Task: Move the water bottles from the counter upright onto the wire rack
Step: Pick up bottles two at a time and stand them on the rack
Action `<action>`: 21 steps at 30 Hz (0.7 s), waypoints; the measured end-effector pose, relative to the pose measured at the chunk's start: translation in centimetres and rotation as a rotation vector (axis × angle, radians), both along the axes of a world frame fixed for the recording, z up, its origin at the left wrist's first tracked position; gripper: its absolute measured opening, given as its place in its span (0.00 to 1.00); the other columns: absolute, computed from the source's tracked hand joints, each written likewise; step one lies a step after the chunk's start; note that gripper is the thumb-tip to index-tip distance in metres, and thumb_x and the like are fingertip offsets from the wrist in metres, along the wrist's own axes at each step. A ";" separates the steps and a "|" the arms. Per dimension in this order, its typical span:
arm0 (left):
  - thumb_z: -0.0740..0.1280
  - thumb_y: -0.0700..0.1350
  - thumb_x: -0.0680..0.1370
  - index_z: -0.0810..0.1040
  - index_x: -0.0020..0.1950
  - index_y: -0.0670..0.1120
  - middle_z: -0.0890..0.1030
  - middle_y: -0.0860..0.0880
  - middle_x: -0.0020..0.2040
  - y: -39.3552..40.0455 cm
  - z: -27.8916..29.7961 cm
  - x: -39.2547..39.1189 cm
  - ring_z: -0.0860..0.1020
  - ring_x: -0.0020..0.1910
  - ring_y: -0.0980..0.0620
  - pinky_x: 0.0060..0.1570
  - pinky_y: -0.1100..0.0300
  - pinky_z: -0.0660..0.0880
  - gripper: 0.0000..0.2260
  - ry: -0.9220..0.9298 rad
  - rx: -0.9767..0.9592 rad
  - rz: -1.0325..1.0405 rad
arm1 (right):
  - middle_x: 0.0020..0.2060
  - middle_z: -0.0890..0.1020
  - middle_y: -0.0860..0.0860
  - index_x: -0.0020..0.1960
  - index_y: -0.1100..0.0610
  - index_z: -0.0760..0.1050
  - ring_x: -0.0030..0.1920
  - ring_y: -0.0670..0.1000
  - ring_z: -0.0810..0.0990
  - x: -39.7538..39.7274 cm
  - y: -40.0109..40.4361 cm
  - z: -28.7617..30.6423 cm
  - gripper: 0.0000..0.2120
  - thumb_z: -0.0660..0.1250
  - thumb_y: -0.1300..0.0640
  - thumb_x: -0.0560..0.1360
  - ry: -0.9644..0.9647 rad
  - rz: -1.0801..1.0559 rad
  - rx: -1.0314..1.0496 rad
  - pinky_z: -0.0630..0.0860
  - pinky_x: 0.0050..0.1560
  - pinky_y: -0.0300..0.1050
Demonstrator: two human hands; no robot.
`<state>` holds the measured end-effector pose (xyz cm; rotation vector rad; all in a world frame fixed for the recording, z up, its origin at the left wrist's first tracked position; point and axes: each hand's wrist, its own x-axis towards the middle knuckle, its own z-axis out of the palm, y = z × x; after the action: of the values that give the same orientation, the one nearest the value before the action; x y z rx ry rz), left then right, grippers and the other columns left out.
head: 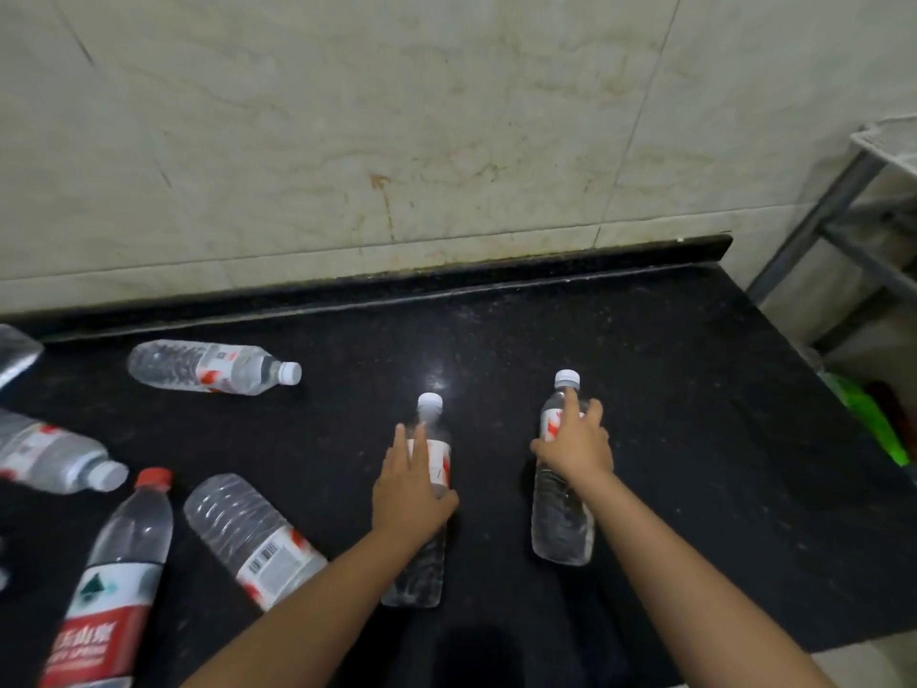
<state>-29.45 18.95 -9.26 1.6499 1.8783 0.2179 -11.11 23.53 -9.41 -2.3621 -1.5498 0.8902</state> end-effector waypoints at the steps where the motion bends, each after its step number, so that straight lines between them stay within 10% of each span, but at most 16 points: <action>1: 0.66 0.45 0.72 0.45 0.76 0.48 0.43 0.47 0.77 0.0 -0.2 0.0 0.54 0.75 0.43 0.71 0.50 0.61 0.39 -0.053 -0.006 0.016 | 0.73 0.50 0.56 0.74 0.50 0.48 0.67 0.64 0.64 0.2 -0.2 0.1 0.40 0.69 0.54 0.70 -0.017 0.068 -0.003 0.70 0.61 0.54; 7: 0.68 0.42 0.71 0.46 0.76 0.50 0.41 0.52 0.77 -0.3 0.0 -1.8 0.53 0.76 0.49 0.69 0.58 0.61 0.40 -0.101 -0.055 -0.220 | 0.69 0.58 0.51 0.70 0.51 0.57 0.63 0.58 0.70 0.5 -3.1 0.6 0.36 0.69 0.56 0.67 -0.102 0.466 -0.030 0.72 0.55 0.49; 21: 0.56 0.57 0.78 0.43 0.75 0.57 0.64 0.42 0.66 -1.8 -0.5 1.1 0.68 0.61 0.46 0.57 0.56 0.70 0.31 0.441 0.013 -0.289 | 0.69 0.60 0.58 0.74 0.46 0.44 0.65 0.57 0.67 -1.0 -5.3 0.0 0.39 0.66 0.46 0.72 -0.384 0.486 0.017 0.70 0.60 0.49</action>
<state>-28.37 17.11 -9.77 2.0798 1.9064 -0.2756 -12.13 18.24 -9.39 -2.2750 -2.3342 0.5027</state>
